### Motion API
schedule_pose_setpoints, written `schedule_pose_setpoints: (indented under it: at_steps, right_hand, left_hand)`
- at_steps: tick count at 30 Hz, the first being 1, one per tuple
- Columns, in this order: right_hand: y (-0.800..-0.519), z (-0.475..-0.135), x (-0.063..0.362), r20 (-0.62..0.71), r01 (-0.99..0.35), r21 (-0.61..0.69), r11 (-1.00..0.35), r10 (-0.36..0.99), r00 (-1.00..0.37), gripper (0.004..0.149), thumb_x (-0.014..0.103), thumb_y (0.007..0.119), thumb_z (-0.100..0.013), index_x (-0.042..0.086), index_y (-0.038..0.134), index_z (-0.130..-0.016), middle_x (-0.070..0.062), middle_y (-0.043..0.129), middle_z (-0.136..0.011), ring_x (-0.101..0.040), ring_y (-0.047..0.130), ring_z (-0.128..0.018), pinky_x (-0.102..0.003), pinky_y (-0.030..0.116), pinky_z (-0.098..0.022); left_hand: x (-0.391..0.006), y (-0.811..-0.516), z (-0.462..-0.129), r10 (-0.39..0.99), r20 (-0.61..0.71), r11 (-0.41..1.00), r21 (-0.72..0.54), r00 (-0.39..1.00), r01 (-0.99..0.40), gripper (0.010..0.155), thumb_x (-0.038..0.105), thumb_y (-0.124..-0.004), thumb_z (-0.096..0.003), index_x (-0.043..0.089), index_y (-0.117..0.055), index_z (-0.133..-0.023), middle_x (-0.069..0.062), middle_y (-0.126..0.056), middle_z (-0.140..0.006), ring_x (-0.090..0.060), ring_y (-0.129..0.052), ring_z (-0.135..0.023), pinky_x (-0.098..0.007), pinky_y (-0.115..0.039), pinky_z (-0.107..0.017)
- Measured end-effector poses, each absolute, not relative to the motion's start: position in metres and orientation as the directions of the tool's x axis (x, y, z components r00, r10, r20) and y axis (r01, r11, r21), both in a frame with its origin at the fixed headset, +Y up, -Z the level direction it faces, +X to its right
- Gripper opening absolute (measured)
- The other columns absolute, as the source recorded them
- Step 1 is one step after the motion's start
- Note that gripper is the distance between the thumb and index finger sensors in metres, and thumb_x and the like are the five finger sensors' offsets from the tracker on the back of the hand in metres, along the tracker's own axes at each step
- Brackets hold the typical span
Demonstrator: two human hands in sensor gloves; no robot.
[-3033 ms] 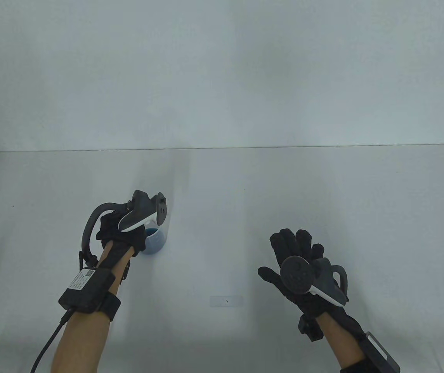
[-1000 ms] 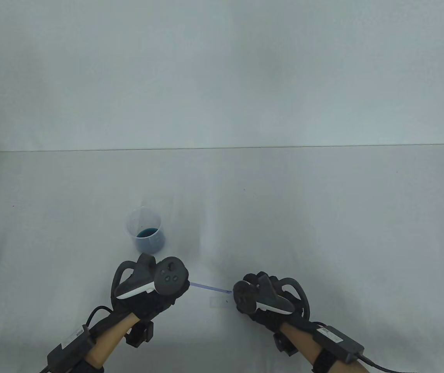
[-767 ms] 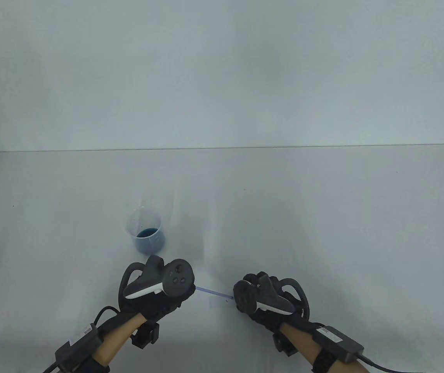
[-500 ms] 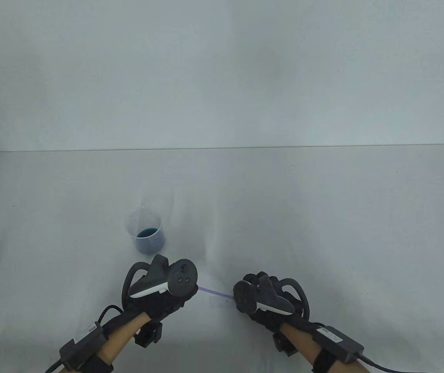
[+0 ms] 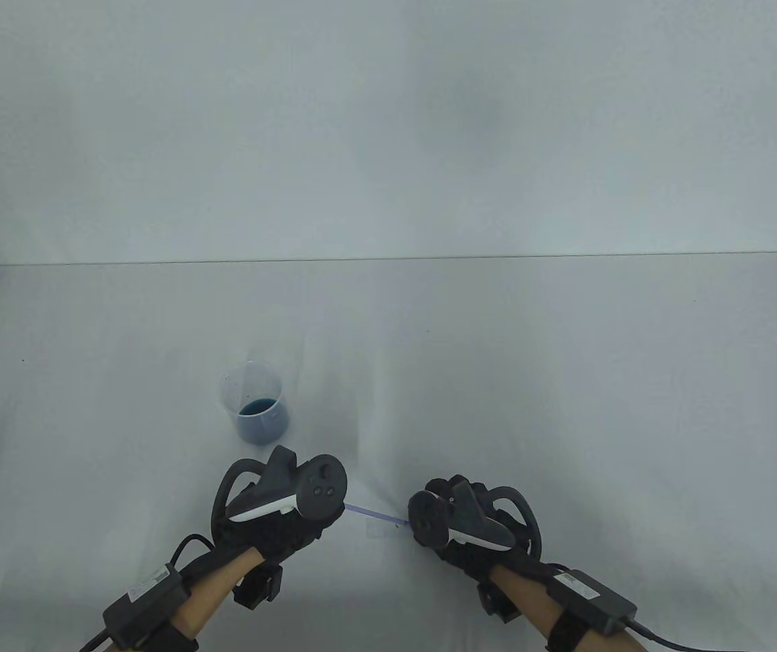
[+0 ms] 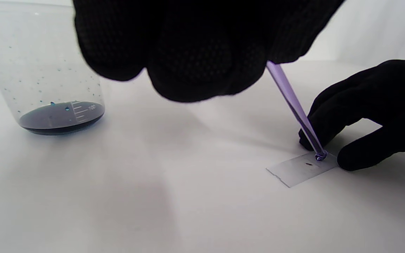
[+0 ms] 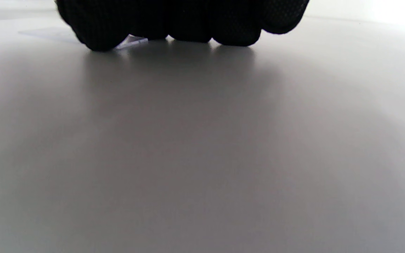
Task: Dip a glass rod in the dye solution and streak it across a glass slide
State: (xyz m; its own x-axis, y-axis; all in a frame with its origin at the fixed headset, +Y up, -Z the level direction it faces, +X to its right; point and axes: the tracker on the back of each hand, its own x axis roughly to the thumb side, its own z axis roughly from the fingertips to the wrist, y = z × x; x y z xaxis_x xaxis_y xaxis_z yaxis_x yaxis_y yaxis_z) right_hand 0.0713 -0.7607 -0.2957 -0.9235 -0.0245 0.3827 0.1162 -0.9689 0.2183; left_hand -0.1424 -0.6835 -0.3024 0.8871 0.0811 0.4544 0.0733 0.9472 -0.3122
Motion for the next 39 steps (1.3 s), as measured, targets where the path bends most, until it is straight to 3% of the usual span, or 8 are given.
schedule_pose_setpoints:
  at_steps: [31,35,39]
  right_hand:
    - [-0.761,-0.296,0.071,0.386,0.121,0.215,-0.969,-0.029,-0.922,0.053,0.052,0.072,-0.050,0.035,0.061,-0.099,0.006,0.066,-0.103,-0.024,0.070,-0.094,-0.048,0.064,-0.075]
    - [-0.760,-0.295,0.071,0.387,0.121,0.214,-0.969,-0.029,-0.922,0.053,0.052,0.072,-0.050,0.035,0.061,-0.099,0.006,0.065,-0.103,-0.024,0.070,-0.094,-0.048,0.063,-0.075]
    - [-0.761,-0.295,0.071,0.387,0.120,0.215,-0.969,-0.028,-0.922,0.053,0.052,0.072,-0.050,0.035,0.061,-0.099,0.006,0.065,-0.104,-0.024,0.070,-0.094,-0.048,0.063,-0.075]
  left_hand:
    - [-0.166,-0.669,-0.299,0.019,0.427,0.938,-0.320,0.904,0.132,0.044,0.037,-0.073,-0.0566,0.012,-0.080,-0.092,-0.002,-0.094,-0.068,-0.015,-0.099,-0.047,-0.042,-0.083,-0.050]
    - [-0.168,-0.652,-0.298,0.045,0.425,0.953,-0.290,0.904,0.089,0.044,0.037,-0.073,-0.0565,0.012,-0.080,-0.092,-0.002,-0.094,-0.068,-0.015,-0.099,-0.047,-0.042,-0.083,-0.050]
    - [-0.179,-0.612,-0.299,0.050,0.408,0.977,-0.210,0.912,0.041,0.044,0.037,-0.073,-0.0566,0.012,-0.081,-0.092,-0.002,-0.095,-0.068,-0.015,-0.099,-0.047,-0.042,-0.083,-0.050]
